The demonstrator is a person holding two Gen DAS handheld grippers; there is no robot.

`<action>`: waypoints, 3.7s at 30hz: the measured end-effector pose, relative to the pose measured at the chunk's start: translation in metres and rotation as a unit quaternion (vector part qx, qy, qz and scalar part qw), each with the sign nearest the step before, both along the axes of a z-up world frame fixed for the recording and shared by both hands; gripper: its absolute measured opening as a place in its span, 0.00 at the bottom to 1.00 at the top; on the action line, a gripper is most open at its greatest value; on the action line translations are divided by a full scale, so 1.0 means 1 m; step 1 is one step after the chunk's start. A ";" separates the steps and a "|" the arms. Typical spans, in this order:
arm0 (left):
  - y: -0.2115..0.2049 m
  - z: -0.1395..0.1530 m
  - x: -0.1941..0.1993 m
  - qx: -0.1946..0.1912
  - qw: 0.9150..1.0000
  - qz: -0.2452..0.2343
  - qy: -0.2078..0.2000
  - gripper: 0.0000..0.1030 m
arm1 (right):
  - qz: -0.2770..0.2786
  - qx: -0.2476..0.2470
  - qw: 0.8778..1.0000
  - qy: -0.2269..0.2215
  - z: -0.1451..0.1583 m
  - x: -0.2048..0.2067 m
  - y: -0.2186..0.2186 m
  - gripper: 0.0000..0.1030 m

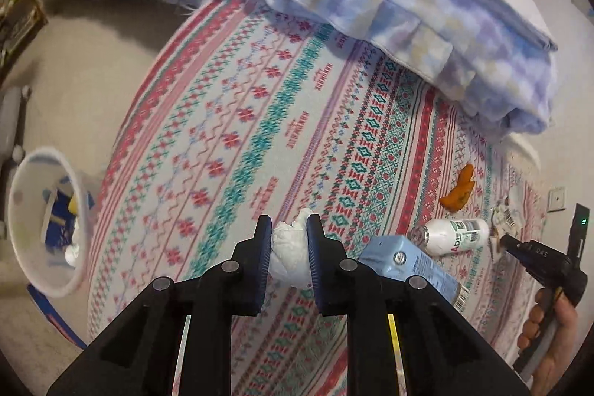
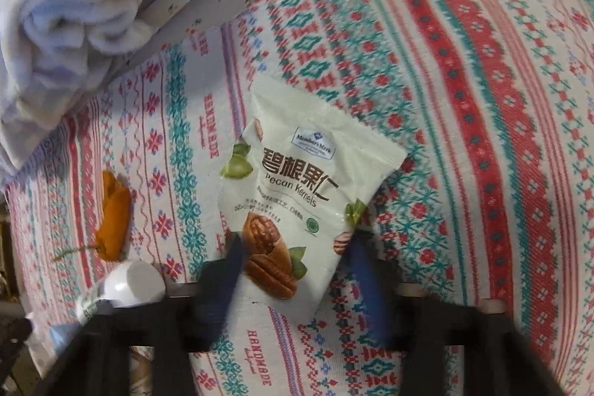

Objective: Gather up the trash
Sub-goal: 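Carry tissue and nut pouch over the wastebasket and open both tools to drop them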

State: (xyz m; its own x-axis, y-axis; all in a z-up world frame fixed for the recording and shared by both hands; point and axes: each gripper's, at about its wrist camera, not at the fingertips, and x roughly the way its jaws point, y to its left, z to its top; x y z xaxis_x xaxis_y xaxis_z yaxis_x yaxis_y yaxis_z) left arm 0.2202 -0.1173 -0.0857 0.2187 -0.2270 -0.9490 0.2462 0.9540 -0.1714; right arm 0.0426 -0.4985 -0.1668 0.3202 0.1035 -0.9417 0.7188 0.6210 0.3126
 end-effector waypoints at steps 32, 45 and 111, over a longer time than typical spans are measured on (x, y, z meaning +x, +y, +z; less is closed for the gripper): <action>0.188 0.074 0.017 -0.066 0.991 0.111 -0.021 0.20 | 0.172 -0.111 0.954 -0.217 0.166 0.039 0.150 0.04; 0.317 0.037 0.041 -0.069 0.974 0.213 0.024 0.20 | 0.306 -0.116 0.921 -0.211 0.149 0.068 0.273 0.04; 0.340 0.012 0.053 -0.074 0.968 0.231 0.070 0.46 | 0.434 -0.062 0.883 -0.166 0.046 0.179 0.549 0.37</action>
State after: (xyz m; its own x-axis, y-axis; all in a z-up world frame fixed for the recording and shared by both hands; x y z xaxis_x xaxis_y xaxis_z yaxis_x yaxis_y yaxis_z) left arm 0.2732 0.2222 -0.0737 0.2010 -0.2716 -0.9412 -0.2353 0.9193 -0.3156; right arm 0.2218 0.0509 -0.1205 0.4317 0.3493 -0.8316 -0.1638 0.9370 0.3086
